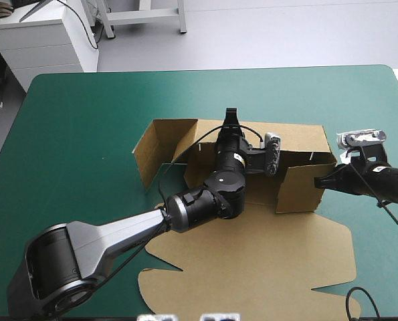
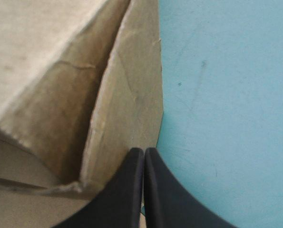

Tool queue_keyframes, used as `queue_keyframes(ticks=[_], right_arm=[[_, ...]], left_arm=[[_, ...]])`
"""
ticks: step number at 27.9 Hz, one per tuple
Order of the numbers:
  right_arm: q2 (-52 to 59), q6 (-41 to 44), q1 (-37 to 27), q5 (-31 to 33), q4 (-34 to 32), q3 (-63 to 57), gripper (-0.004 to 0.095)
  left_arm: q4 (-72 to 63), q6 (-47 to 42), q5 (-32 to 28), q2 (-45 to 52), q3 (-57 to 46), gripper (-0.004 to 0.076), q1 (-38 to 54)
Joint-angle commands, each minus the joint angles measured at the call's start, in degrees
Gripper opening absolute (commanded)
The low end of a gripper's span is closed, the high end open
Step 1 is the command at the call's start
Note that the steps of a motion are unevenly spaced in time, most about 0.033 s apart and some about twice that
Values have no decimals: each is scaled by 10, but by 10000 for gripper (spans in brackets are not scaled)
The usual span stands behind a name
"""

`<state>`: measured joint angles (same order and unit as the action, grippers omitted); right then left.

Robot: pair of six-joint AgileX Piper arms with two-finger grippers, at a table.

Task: Fold the box

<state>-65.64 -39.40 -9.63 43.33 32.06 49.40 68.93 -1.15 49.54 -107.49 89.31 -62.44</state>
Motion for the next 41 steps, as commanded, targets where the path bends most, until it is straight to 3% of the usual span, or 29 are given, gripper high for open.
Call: queue_keyframes(ticks=[1,6,8,24,31,35,37,39,40,41], right_arm=[[14,-27,-3,-7,10,13,81],[14,-103,-3,19,-8,13,352],[14,-115,-3,32,-15,13,398],[14,-143,-3,39,-10,13,402],[-10,-249,-3,21,115,13,402],[-30,-247,-3,-18,131,13,401],[-41,-247,-3,-56,151,13,361],[-50,-242,-1,-74,183,13,141],[-53,-242,-1,-70,198,13,-15],[-54,-242,-1,-69,198,13,3]], left_arm=[[-32,-10,-3,23,5,-8,-6],[-32,-12,-3,23,5,-8,-6],[-32,-11,-3,23,5,-8,-6],[-32,-11,-3,23,5,-8,-6],[-32,-11,-3,23,5,-8,-6],[-32,-11,-2,23,5,-8,-6],[-32,-11,-1,23,5,-8,-6],[-32,-11,-2,23,5,-8,-6],[-32,-11,-2,23,5,-8,-6],[-32,-11,-2,23,5,-8,-6]])
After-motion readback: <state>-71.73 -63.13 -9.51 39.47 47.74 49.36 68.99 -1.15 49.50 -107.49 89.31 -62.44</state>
